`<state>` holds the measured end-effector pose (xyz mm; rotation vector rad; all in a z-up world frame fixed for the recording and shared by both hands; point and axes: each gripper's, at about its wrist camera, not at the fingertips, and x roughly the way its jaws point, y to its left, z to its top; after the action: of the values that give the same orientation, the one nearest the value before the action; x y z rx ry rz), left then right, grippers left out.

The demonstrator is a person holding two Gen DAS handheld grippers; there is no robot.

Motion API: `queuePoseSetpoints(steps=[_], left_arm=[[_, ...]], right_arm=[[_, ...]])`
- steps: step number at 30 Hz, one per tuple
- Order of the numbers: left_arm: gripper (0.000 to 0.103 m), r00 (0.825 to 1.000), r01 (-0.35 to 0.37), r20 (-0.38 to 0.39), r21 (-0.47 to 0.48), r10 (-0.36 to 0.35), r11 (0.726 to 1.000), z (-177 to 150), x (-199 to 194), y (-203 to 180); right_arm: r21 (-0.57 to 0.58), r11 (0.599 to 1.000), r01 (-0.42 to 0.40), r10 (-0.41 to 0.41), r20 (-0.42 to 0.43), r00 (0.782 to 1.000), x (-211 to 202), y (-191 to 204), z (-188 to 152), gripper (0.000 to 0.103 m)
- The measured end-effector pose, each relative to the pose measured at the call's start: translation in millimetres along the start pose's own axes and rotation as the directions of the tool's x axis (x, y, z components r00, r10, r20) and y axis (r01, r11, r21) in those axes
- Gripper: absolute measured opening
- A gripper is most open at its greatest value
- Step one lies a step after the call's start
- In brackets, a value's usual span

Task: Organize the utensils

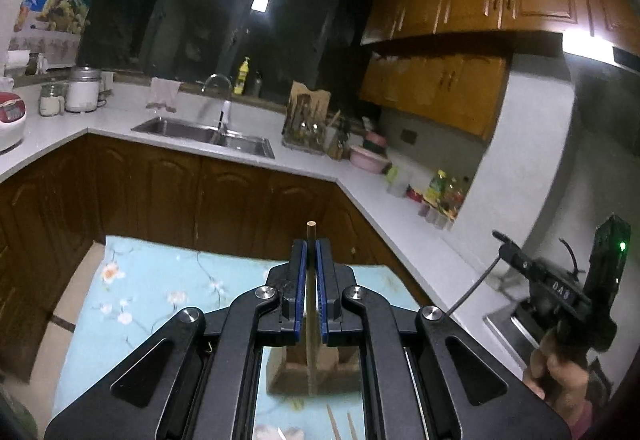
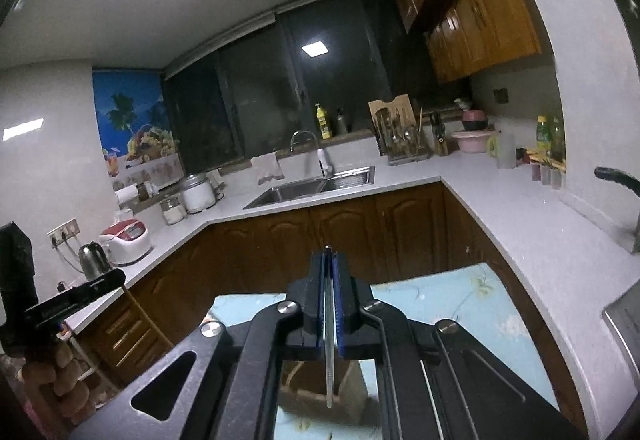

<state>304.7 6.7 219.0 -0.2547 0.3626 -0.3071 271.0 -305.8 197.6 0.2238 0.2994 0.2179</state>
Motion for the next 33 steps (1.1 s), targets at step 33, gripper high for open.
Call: queuePoseSetpoints(steps=[33], left_arm=[[0.006, 0.992, -0.083, -0.099, -0.049, 0.078, 0.995, -87.7, 107.0, 33.3]], right_arm=[[0.078, 0.995, 0.055, -0.041, -0.17, 0.985, 99.0, -30.7, -82.4, 0.006]])
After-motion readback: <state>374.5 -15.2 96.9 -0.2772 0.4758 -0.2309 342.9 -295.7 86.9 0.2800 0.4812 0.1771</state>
